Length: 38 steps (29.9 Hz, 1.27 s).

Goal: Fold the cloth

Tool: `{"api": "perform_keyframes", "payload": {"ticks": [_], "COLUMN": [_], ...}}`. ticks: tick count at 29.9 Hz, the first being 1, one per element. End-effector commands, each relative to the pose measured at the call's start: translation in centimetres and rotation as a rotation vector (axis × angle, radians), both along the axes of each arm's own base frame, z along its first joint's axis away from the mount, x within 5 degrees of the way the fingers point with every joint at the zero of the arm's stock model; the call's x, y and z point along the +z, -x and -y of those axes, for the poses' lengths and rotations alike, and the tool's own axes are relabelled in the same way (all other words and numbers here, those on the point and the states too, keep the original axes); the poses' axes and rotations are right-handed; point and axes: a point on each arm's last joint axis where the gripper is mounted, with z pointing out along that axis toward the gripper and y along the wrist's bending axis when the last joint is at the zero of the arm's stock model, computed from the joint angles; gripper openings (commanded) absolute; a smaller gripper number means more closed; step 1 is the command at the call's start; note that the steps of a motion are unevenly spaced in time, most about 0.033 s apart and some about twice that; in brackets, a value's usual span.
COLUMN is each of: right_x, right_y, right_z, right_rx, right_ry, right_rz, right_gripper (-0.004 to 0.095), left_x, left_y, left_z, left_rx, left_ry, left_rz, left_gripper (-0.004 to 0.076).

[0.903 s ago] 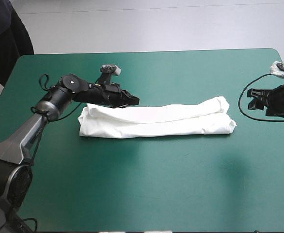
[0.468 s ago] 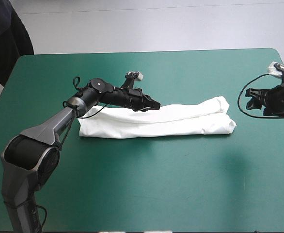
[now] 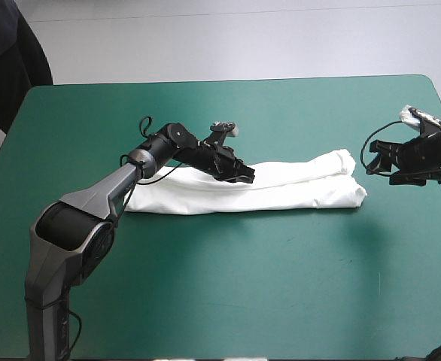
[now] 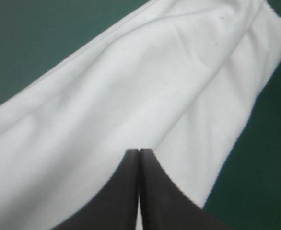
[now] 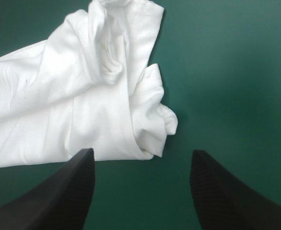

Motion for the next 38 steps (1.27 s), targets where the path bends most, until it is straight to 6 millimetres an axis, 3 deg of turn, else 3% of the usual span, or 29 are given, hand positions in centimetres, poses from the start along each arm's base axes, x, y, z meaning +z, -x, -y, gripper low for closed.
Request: {"api": "perform_keyframes", "payload": {"ticks": [1, 5, 17, 25, 35, 38], "right_x": [1.8, 0.4, -6.4, -6.1, -7.7, -7.9], "right_y": [0.0, -0.8, -3.8, -6.0, -7.4, -7.4], "right_z": [0.0, -0.1, -0.2, -0.6, -4.2, -4.5], "right_rx": [-0.009, 0.015, 0.090, 0.104, 0.174, 0.168], "right_ry": [-0.004, -0.051, -0.214, -0.264, -0.254, -0.236], "right_rz": [0.090, 0.064, -0.057, 0.001, -0.065, -0.089], "right_gripper": [0.0566, 0.0566, 0.0567, 0.0566, 0.0565, 0.0510], "left_x": [2.5, 1.6, 0.6, 0.5, 0.5, 0.5], "left_y": [0.6, 0.8, 0.8, 0.8, 0.8, 0.8], "left_z": [0.6, 1.3, 1.7, 1.5, 1.5, 1.5], "left_rx": [0.008, -0.005, -0.019, -0.032, -0.034, -0.035], "left_ry": [-0.009, -0.043, -0.063, -0.088, -0.090, -0.090], "left_rz": [0.050, 0.050, 0.035, 0.045, 0.044, 0.043], "left_gripper": [-0.0009, -0.0009, -0.0009, -0.0009, -0.0009, -0.0009]}}
